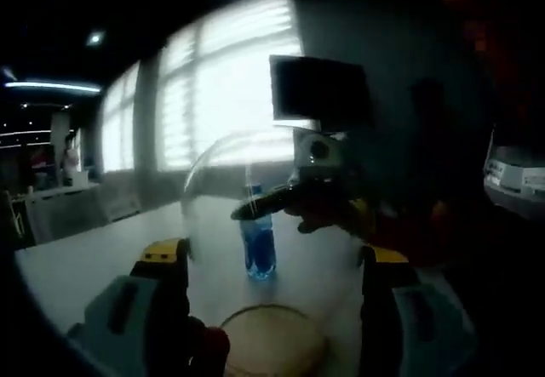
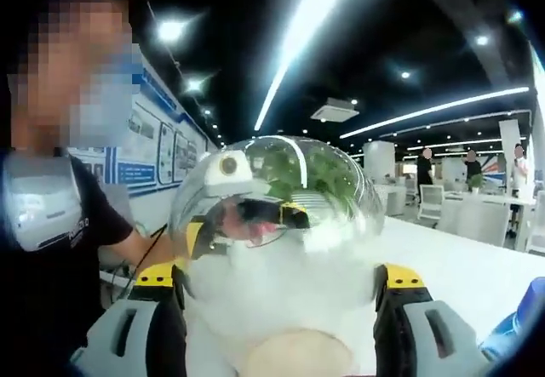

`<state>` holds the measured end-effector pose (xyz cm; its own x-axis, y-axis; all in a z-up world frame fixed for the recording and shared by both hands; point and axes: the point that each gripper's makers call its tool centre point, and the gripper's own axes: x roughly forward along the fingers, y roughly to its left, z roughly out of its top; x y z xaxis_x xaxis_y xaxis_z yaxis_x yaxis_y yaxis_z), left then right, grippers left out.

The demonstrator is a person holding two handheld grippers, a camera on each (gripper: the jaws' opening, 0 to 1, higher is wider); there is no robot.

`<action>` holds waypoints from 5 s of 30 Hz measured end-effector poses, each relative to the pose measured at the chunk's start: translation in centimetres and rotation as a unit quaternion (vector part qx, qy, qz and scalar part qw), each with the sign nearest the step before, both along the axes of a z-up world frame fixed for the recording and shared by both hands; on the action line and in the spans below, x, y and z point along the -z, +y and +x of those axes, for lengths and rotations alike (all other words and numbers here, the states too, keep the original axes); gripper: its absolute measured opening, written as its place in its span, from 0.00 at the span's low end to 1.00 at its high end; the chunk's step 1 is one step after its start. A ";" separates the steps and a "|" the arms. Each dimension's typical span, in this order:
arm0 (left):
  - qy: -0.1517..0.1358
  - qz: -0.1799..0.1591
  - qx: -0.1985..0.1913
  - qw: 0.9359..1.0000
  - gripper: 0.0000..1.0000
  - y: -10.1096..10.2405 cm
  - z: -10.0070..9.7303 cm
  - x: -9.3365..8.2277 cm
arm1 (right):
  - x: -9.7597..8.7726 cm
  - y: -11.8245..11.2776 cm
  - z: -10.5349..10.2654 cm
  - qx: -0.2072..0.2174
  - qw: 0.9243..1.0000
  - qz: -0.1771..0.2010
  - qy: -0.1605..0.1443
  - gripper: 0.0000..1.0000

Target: Open the cover put in the Mizone put the cover back on

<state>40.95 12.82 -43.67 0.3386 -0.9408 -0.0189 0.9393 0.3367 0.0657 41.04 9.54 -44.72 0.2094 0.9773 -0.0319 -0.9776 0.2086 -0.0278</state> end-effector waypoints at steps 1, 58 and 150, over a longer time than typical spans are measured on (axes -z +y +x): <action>0.003 -0.004 0.000 1.000 0.69 0.0 0.0 -0.1 | -0.2 0.0 0.0 0.001 1.000 0.006 0.002 0.85; 0.016 0.012 -0.013 1.000 0.72 -0.3 -6.9 -0.8 | -1.0 0.6 -7.1 0.004 1.000 -0.003 -0.003 0.86; 0.056 -0.039 0.011 0.998 0.73 -1.2 -15.6 1.9 | 1.8 -1.1 -16.1 -0.015 0.999 0.035 0.004 0.82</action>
<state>25.33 11.60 -45.59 0.3186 -0.9477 0.0183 0.9462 0.3168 -0.0655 24.95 8.45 -46.50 0.1810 0.9829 0.0348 -0.9834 0.1813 -0.0064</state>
